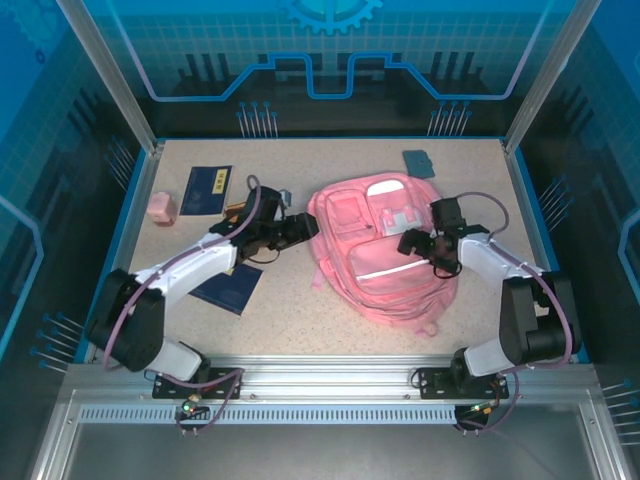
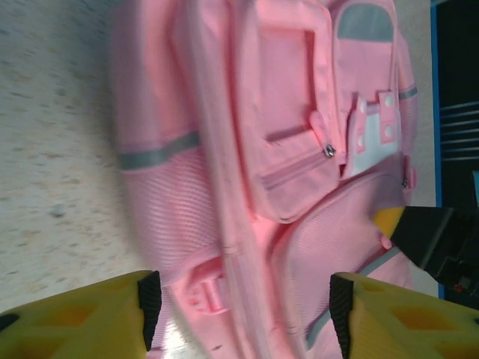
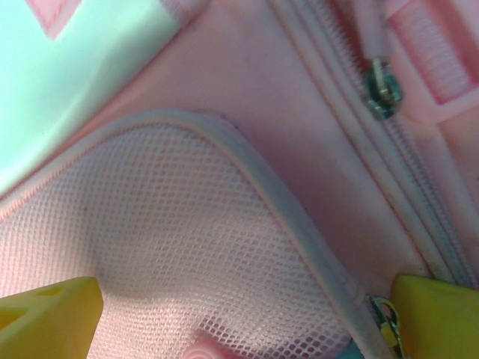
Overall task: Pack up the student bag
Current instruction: Move the student bag to the center of the table, then rotate the student bag at the center of the table.
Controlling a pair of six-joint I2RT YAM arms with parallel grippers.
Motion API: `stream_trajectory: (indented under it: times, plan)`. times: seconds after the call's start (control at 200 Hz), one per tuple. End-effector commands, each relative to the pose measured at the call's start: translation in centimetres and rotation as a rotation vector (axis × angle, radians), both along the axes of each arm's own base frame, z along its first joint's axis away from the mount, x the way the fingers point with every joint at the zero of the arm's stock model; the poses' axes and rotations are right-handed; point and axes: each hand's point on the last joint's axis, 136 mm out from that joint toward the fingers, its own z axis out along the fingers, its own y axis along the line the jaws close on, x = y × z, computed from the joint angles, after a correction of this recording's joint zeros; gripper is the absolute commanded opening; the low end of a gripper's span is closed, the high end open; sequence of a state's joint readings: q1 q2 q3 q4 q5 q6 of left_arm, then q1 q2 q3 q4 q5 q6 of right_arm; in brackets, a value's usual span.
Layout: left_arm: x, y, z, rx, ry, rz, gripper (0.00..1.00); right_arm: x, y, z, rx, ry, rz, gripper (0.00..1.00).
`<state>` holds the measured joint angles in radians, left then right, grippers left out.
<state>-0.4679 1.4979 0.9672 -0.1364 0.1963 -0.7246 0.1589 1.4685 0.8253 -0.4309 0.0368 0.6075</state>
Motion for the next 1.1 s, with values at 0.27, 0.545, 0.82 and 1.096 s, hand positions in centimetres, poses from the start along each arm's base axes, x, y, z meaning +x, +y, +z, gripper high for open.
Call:
stream_trajectory:
  times: [0.27, 0.545, 0.82, 1.096]
  plan:
    - [2.3, -0.9, -3.8, 0.117, 0.090, -0.032, 0.57, 1.3, 15.4, 1.0, 0.370, 0.003, 0.187, 0.96]
    - [3.4, -0.4, -7.4, 0.218, 0.181, -0.042, 0.51, 2.5, 10.8, 2.8, 0.182, -0.056, 0.173, 0.96]
    - [3.2, 2.5, -10.4, 0.381, 0.227, -0.053, 0.45, 5.0, 5.0, 1.2, 0.057, -0.001, 0.146, 0.86]
    - [4.4, 2.6, -10.9, 0.405, 0.214, -0.074, 0.42, 9.4, 4.6, -0.6, 0.154, 0.059, 0.176, 0.65]
